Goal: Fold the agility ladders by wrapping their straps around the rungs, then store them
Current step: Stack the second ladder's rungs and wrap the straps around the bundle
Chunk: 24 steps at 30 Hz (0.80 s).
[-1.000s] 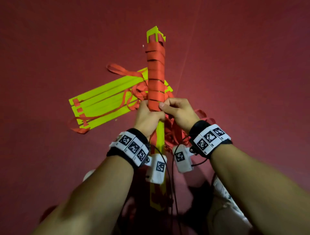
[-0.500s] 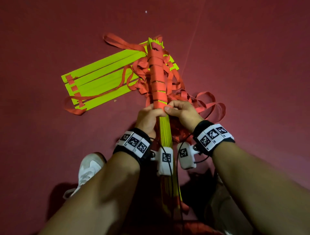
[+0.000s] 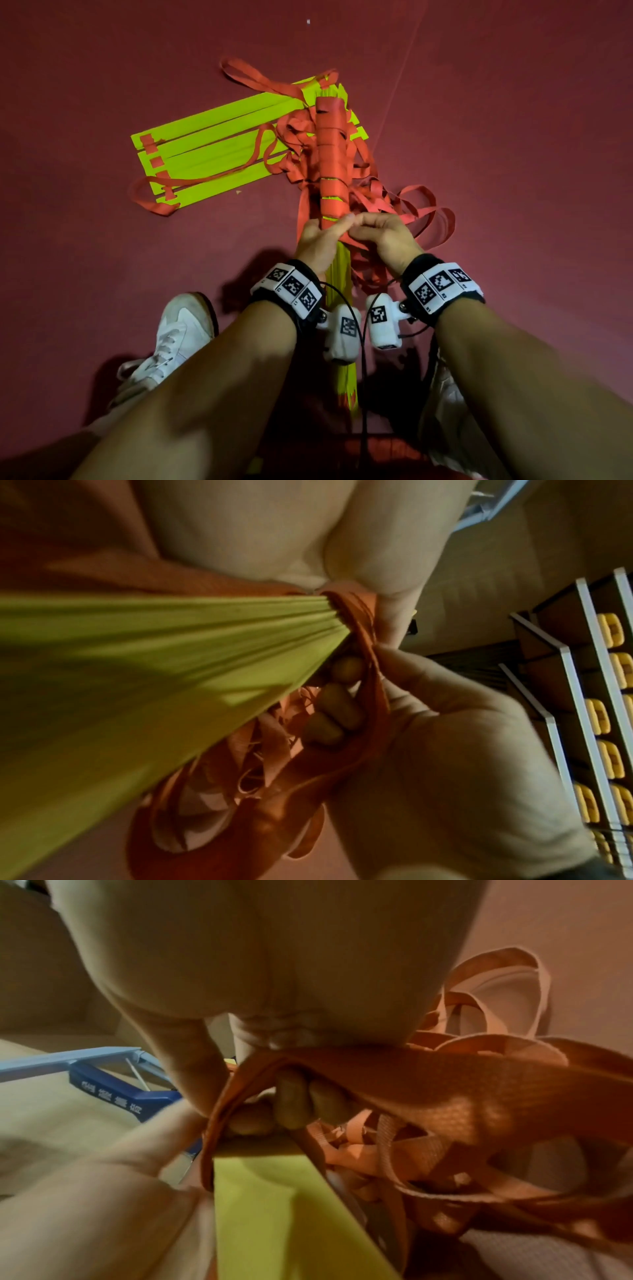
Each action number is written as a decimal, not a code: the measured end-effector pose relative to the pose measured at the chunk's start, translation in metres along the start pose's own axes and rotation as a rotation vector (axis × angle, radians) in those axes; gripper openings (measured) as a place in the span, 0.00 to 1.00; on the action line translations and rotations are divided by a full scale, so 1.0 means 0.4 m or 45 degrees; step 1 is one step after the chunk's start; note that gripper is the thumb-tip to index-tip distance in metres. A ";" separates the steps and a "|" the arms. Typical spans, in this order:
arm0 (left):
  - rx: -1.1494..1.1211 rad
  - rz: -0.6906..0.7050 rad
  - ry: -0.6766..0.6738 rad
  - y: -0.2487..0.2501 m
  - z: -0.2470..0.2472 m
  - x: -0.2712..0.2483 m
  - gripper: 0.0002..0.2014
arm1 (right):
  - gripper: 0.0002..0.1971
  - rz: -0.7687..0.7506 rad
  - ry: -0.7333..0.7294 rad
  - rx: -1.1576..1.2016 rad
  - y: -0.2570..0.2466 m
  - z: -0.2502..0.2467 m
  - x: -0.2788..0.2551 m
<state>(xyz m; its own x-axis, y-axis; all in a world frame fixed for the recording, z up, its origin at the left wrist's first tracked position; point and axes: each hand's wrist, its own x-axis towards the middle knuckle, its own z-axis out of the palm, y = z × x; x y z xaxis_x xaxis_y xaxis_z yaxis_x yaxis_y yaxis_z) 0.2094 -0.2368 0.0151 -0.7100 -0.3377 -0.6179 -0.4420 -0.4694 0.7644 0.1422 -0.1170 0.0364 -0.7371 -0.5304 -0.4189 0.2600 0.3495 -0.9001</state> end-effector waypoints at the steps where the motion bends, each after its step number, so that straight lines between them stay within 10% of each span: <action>1: 0.037 0.008 0.023 -0.008 -0.004 0.001 0.23 | 0.05 -0.017 -0.001 -0.052 0.002 0.000 -0.003; 16: 0.103 0.113 -0.003 -0.030 -0.014 -0.016 0.15 | 0.23 -0.090 0.127 -0.621 0.042 -0.025 -0.018; 24: 0.331 0.130 0.129 -0.047 -0.006 -0.003 0.30 | 0.07 -0.100 -0.085 -0.611 0.049 -0.056 -0.031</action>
<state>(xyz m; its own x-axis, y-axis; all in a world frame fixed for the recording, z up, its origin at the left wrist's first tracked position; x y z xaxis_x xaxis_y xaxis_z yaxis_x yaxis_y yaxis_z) 0.2197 -0.2294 0.0010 -0.7058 -0.4582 -0.5403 -0.5058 -0.2080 0.8372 0.1425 -0.0861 0.0266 -0.6975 -0.6121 -0.3726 -0.1233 0.6147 -0.7791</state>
